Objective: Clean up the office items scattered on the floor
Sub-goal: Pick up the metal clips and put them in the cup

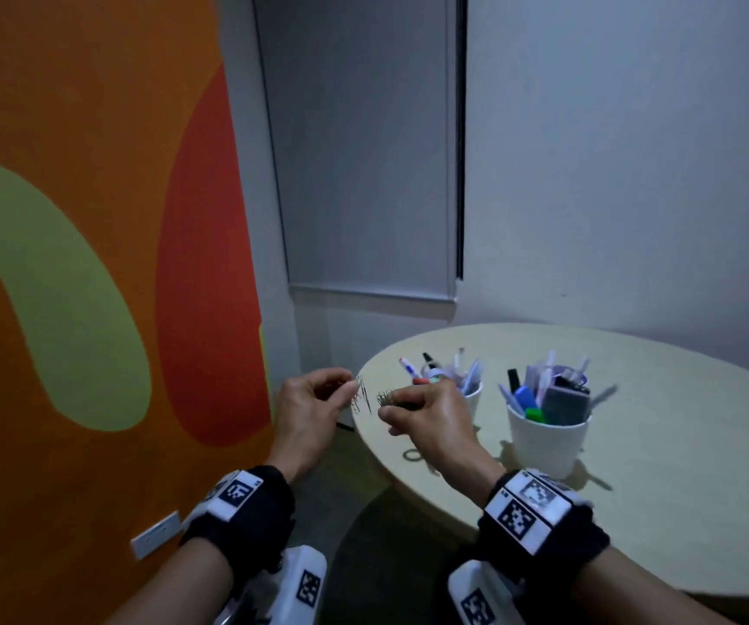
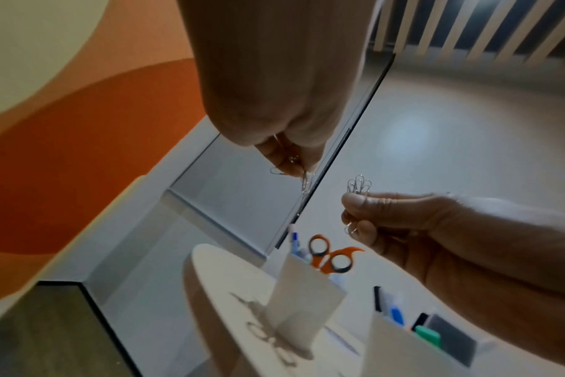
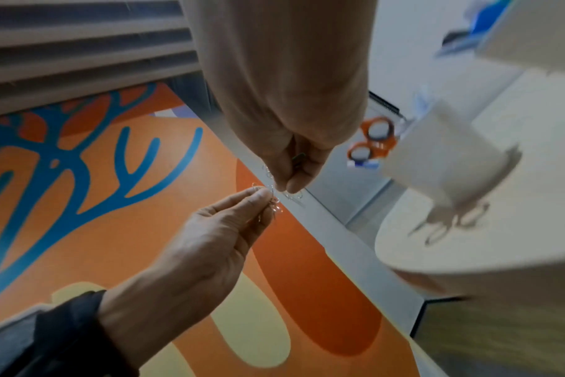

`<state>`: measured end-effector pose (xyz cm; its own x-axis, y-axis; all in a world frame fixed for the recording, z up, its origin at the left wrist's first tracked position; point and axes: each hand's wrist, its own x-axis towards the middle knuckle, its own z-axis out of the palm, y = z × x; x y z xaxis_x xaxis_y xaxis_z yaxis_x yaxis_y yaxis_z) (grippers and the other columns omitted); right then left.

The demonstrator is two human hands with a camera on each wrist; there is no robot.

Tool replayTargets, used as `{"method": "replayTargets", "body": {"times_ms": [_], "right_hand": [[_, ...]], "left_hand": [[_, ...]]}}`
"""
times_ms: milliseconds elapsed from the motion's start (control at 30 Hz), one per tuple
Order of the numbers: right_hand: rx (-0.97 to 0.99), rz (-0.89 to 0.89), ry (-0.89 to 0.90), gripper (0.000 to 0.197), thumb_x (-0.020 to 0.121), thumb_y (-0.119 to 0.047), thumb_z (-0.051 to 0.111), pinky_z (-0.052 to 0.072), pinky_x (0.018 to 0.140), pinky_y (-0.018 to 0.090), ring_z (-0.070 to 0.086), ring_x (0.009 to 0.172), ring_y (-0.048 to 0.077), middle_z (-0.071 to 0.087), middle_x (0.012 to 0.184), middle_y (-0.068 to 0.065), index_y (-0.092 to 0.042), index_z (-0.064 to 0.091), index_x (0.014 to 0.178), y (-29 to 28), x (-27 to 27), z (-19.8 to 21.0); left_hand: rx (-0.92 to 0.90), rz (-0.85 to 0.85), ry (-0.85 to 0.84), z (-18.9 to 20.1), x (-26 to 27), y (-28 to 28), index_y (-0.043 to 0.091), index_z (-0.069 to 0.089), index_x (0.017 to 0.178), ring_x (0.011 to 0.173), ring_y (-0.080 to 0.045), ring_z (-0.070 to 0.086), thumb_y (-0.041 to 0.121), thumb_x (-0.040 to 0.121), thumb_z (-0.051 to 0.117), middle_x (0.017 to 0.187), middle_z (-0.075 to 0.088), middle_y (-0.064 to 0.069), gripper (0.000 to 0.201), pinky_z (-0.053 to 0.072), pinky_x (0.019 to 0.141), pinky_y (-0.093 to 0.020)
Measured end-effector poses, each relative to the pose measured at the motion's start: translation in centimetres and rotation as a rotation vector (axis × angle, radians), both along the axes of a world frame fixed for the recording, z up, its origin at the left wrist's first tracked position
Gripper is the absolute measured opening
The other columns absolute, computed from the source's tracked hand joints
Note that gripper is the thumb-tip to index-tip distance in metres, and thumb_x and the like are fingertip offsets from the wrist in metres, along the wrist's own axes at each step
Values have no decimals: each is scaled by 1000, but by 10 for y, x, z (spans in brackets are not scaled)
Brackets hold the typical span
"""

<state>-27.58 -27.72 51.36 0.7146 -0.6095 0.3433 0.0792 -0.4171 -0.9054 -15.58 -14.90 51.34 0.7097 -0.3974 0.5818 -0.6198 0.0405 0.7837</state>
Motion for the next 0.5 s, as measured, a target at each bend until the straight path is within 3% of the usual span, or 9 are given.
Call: {"method": "replayTargets", "body": {"times_ms": [100, 233, 300, 400, 500], "right_hand": [[-47, -42, 3, 9, 77, -8, 79, 60, 64, 26, 71, 62, 13, 75, 74, 3, -7, 79, 87, -27, -24, 33], [-97, -96, 67, 2, 76, 1, 77, 54, 53, 20, 67, 52, 6, 71, 62, 6, 2, 77, 78, -66, -36, 64], [-209, -170, 140, 4, 73, -1, 78, 56, 56, 25, 67, 54, 9, 72, 63, 5, -5, 78, 72, -86, -30, 71], [-326, -189, 242, 7, 71, -2, 79, 59, 61, 27, 68, 59, 12, 74, 71, 7, -7, 79, 76, -111, -18, 76], [-420, -196, 334, 9, 71, 0, 79, 61, 65, 32, 69, 63, 14, 74, 74, 9, -6, 79, 77, -128, -3, 77]], "left_hand": [[-41, -57, 35, 16, -14, -33, 21, 77, 90, 77, -7, 72, 20, 84, 77, 81, 76, 8, 7, 59, 72, -23], [-61, -101, 75, 27, -20, -79, 20, 78, 87, 78, -12, 72, 20, 83, 77, 80, 76, 6, 4, 60, 74, -29], [-69, -102, 82, 31, -20, -99, 19, 78, 84, 78, -14, 72, 18, 83, 77, 78, 76, 5, 1, 59, 72, -27], [-57, -90, 103, 36, -17, -122, 17, 77, 82, 72, -11, 71, 16, 82, 77, 75, 75, 4, 1, 57, 67, -23], [8, -92, 95, 39, -13, -141, 17, 77, 84, 72, -8, 71, 16, 81, 78, 75, 75, 4, 3, 59, 72, -26]]}}
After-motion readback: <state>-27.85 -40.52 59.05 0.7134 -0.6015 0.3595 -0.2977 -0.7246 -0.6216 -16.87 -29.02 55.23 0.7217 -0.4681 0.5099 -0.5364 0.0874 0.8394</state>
